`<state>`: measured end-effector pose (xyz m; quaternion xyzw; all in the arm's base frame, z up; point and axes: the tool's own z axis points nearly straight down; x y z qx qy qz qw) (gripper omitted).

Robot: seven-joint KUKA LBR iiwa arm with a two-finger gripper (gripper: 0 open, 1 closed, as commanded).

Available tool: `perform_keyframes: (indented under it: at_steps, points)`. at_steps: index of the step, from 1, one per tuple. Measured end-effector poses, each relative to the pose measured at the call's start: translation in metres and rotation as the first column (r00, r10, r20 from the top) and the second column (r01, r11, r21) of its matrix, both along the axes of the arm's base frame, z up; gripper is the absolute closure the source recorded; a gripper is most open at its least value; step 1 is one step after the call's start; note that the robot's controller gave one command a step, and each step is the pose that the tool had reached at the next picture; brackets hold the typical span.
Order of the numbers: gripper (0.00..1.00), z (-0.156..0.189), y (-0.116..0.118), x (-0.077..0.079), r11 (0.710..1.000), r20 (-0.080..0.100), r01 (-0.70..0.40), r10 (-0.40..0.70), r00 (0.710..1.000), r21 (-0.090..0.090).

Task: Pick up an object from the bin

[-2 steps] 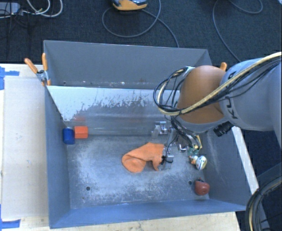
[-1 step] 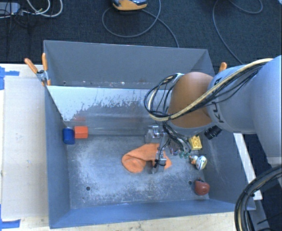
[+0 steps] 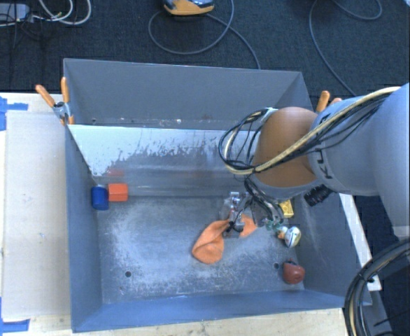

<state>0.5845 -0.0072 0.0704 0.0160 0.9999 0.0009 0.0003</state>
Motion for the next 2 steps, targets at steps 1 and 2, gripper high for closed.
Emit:
perform_keyframes:
  at_steps: [1, 2]
  points:
    - [1.00, 0.0000, 0.0000, 0.0000, 1.000, 0.000, 0.000, 0.000, 1.000, 0.000]
    - [1.00, 0.0009, 0.0001, -0.0001, 1.000, 0.000, -0.001, 0.001, 1.000, 0.000]
